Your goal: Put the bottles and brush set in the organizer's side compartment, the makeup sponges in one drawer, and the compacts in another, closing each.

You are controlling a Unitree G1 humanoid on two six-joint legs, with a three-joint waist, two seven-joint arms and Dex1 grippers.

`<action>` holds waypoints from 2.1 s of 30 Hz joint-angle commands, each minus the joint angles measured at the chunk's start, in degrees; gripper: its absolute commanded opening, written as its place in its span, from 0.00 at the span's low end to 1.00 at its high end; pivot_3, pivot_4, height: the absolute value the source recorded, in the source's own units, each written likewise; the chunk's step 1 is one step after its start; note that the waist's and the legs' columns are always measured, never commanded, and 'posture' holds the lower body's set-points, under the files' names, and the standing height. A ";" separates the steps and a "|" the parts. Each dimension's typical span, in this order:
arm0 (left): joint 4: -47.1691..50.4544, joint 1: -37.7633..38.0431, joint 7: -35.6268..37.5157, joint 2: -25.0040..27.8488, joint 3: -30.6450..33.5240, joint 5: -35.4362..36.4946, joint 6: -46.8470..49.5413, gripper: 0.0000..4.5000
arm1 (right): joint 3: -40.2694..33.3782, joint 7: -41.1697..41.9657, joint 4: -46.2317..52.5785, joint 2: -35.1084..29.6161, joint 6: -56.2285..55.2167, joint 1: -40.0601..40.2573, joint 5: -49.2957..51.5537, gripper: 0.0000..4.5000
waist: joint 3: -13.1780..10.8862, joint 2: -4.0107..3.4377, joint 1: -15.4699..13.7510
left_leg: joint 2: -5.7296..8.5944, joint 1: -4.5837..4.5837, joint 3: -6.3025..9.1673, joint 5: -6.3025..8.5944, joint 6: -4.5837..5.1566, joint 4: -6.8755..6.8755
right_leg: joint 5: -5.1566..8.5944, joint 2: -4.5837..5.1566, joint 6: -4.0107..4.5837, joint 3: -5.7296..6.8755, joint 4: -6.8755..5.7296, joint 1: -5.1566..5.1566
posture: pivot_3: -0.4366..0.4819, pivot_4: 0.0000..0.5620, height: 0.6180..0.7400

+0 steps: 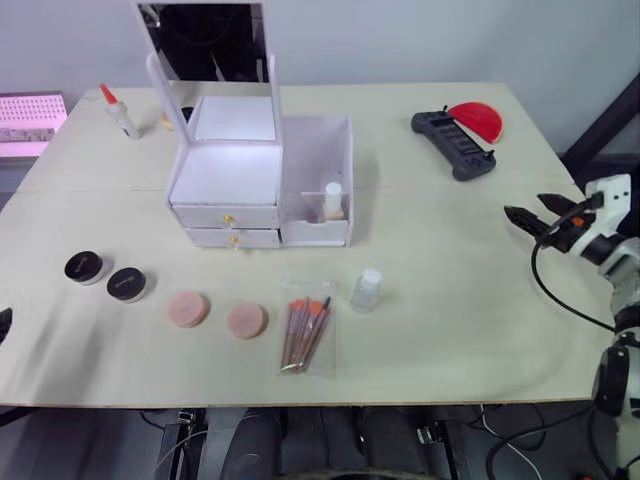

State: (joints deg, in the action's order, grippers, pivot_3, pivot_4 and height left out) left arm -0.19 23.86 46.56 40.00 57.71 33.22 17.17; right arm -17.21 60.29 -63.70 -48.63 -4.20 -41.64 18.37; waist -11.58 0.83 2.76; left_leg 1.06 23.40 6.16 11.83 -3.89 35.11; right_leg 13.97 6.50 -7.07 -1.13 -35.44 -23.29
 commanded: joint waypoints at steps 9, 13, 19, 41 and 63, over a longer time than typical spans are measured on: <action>16.29 -7.79 1.47 8.08 -9.40 7.32 9.50 1.00 | 3.46 12.00 20.70 -0.82 14.13 -2.13 3.02 1.00 | -0.01 -0.02 -0.25 | 0.00 0.00 0.03 -0.01 0.01 -0.07 | -0.02 -0.01 0.00 0.02 -0.17 -0.05 | 0.48 0.27 1.00; 23.14 -13.48 3.30 14.05 -20.57 7.42 12.78 1.00 | 6.08 14.87 44.84 -2.23 25.45 5.12 7.88 1.00 | -0.02 -0.06 -0.47 | 0.01 -0.01 0.03 -0.01 0.01 -0.08 | 0.01 -0.02 -0.06 0.02 -0.23 -0.05 | 0.48 0.27 1.00; 26.29 -31.69 6.20 16.86 -38.86 11.51 19.98 1.00 | 6.45 11.98 72.26 -4.50 40.34 14.16 16.61 1.00 | -0.03 -0.07 -0.65 | 0.02 0.02 0.11 -0.01 0.02 -0.03 | 0.08 -0.04 -0.17 0.03 -0.49 -0.13 | 0.48 0.27 1.00; 25.05 -46.49 13.08 10.46 -54.75 10.24 23.45 1.00 | 16.61 -4.46 91.92 3.20 41.38 25.31 15.18 1.00 | -0.01 0.03 -0.92 | 0.02 0.03 0.13 -0.02 0.04 0.10 | 0.08 -0.05 -0.15 0.03 -0.56 -0.13 | 0.48 0.27 1.00; 24.92 -42.26 12.98 11.59 -52.91 6.23 20.85 1.00 | 21.47 -2.31 86.87 4.19 37.03 23.94 11.04 0.15 | -0.01 0.03 -1.27 | 0.02 0.01 0.16 -0.02 0.04 0.10 | 0.08 -0.06 -0.14 0.04 -0.57 -0.12 | 0.48 0.27 1.00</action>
State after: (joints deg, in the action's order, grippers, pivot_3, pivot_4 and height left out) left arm 23.79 -18.01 59.57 51.41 3.09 39.32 39.05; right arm 4.24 57.73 23.12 -43.88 33.79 -16.99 30.21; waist -11.59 0.86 1.49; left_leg 1.09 23.41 6.32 11.81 -3.85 35.21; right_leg 14.05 6.44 -7.21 -1.09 -36.01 -23.41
